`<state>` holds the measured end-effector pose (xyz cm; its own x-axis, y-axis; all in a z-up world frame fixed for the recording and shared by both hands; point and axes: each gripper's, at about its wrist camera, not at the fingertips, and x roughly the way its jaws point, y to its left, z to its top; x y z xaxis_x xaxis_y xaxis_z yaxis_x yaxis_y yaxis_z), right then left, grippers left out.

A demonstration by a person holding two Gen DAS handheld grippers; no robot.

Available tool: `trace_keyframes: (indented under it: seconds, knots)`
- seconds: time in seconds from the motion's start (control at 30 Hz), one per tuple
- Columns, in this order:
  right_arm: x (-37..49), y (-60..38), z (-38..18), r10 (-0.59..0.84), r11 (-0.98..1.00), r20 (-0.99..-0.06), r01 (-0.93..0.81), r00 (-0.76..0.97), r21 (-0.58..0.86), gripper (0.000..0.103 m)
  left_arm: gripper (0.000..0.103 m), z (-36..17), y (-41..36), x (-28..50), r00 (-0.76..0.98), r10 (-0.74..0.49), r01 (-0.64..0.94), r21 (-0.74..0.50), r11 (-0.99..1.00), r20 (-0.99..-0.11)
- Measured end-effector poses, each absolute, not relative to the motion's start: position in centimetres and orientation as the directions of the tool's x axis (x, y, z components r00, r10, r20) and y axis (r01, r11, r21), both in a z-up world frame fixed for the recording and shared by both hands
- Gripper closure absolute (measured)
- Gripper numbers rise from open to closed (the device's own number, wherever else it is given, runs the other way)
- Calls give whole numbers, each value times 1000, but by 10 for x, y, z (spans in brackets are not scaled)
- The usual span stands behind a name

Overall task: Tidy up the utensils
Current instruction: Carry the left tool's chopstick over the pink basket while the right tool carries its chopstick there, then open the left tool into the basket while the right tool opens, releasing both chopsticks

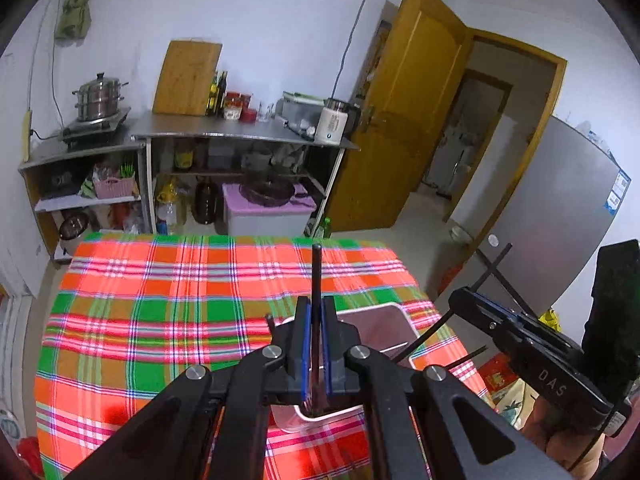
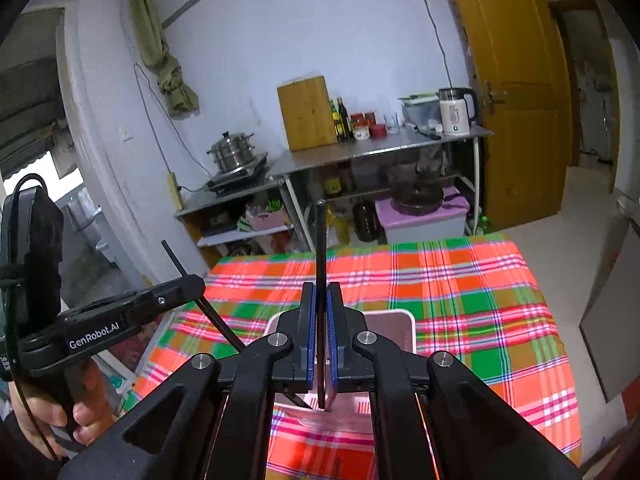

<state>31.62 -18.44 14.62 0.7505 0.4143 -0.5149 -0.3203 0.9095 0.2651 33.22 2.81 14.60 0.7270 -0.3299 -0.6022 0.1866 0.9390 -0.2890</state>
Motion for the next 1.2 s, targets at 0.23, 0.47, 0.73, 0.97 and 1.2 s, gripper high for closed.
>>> trace_keyframes:
  seconds: [0.23, 0.47, 0.73, 0.97, 1.2]
  knots:
    - [325, -182, 129, 415, 910, -556, -326, 720, 256, 98, 98, 130, 25, 338, 702, -326, 184, -280, 942, -634]
    - [329, -181, 120, 417, 909, -587, -330, 694, 255, 98, 98, 123, 28, 332, 706, -308, 175, -264, 949, -638]
    - [315, -184, 135, 414, 910, -548, -344, 726, 232, 85, 92, 143, 29, 316, 743, -299, 189, -241, 952, -598]
    - [294, -198, 156, 419, 908, -492, -340, 764, 245, 84, 92, 166, 33, 297, 783, -288, 197, -218, 956, -552]
    - [266, -217, 171, 411, 910, -449, -332, 793, 247, 84, 92, 177, 37, 268, 806, -291, 197, -231, 953, -515]
